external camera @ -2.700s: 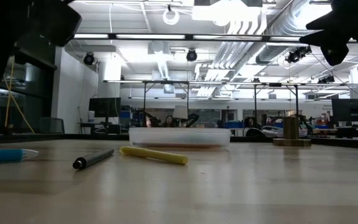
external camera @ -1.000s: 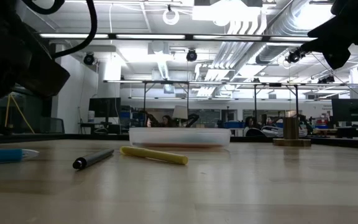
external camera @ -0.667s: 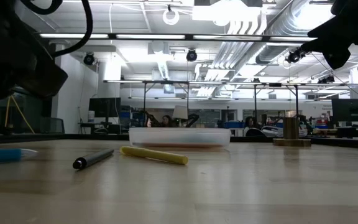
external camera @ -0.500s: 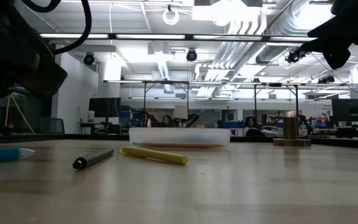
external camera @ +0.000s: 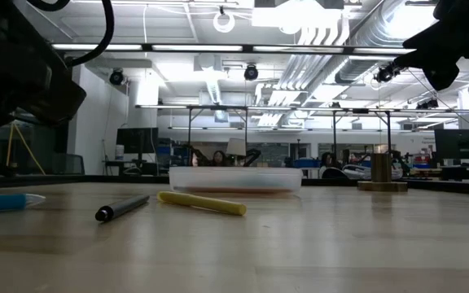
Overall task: Pick & place school supplies into a supply box
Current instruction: Put the blue pen into the orange supply box
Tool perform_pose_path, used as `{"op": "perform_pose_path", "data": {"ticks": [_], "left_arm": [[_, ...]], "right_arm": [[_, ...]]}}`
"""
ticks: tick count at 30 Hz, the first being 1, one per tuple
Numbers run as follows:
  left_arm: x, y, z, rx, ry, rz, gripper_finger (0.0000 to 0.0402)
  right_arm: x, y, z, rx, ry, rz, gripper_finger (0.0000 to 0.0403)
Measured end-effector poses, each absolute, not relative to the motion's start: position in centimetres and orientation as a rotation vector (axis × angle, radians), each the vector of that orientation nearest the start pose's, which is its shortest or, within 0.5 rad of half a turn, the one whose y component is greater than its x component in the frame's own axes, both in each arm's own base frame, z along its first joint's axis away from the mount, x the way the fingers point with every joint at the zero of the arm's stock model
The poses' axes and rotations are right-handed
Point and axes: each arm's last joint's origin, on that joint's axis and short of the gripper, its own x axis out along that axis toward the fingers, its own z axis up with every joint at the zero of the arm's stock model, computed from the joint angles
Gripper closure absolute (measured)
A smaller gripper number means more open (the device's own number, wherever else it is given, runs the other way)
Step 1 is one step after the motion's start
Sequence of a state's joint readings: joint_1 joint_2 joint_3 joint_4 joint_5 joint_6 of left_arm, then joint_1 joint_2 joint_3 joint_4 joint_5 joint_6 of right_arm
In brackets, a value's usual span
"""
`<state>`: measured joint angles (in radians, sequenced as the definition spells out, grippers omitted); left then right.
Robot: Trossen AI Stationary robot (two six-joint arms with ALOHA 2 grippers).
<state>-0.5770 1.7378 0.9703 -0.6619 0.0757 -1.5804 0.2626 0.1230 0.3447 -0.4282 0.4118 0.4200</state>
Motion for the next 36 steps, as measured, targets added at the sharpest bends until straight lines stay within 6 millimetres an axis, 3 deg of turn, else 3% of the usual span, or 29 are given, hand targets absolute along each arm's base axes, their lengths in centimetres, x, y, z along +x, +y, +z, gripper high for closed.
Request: {"op": "perform_pose_path", "data": {"ticks": [5,21,36], "left_arm": [[24.7,-16.3,14.2,-0.906,1.422,0.646,0.0353],[26.2,-17.2,17.0,-0.884,1.403,0.611,0.0357],[27.0,-17.8,20.9,-0.830,1.436,0.583,0.0351]], "right_arm": [[7.6,0.9,22.9,0.351,0.159,-0.188,0.0274],[7.6,0.8,22.9,0.351,0.158,-0.191,0.0274],[7.6,0.9,22.9,0.352,0.159,-0.188,0.0274]]}}
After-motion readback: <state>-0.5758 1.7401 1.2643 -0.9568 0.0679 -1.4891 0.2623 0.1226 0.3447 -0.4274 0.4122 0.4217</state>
